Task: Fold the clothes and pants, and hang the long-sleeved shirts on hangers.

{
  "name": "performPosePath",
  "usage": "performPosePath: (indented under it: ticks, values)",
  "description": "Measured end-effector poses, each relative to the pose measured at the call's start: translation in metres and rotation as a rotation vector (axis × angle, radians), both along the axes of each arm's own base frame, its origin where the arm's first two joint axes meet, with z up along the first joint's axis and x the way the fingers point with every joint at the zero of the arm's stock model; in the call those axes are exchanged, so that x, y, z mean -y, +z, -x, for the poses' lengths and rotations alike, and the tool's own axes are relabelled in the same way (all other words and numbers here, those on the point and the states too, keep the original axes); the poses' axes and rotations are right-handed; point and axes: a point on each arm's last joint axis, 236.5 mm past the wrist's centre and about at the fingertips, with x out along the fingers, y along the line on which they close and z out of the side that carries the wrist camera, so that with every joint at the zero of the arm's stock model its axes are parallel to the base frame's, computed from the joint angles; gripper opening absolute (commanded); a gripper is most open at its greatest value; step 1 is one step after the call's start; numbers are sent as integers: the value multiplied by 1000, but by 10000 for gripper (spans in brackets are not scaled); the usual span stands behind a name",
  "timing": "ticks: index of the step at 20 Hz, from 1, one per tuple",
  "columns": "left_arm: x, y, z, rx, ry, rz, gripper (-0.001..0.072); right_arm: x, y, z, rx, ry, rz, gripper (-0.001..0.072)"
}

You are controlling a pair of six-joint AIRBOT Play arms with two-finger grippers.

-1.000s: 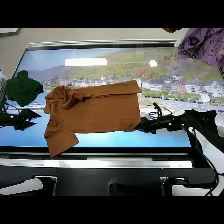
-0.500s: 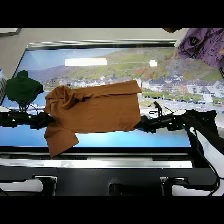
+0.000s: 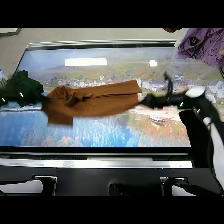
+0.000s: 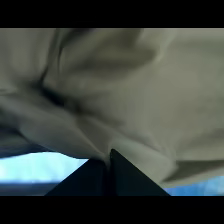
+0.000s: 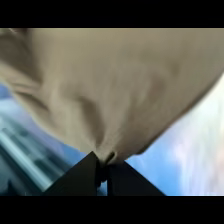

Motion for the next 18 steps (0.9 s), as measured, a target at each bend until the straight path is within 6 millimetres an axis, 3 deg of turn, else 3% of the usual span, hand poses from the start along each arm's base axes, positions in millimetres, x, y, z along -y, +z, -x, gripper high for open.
performPosePath:
  ticks: [2, 4, 6, 8, 11, 13, 16, 18]
  values:
    - [1, 89, -30, 197, -7, -90, 19, 7, 78, -27, 186, 2, 49, 32]
    - [2, 189, -39, 412, 13, -201, 19, 15, 166, -36, 387, -22, 109, 32]
    - [5, 277, -19, 609, 57, -288, 19, 26, 260, -23, 603, -76, 170, 32]
    - [10, 346, 21, 776, 115, -343, 19, 35, 336, 12, 780, -144, 206, 32]
    - [13, 403, 92, 922, 216, -400, 19, 50, 409, 77, 949, -258, 234, 32]
    - [10, 423, 134, 977, 294, -427, 19, 60, 436, 112, 1007, -329, 247, 32]
    - [2, 436, 171, 1015, 387, -448, 19, 71, 446, 137, 1009, -400, 255, 32]
    - [-3, 433, 171, 1000, 411, -444, 19, 76, 438, 132, 964, -425, 251, 32]
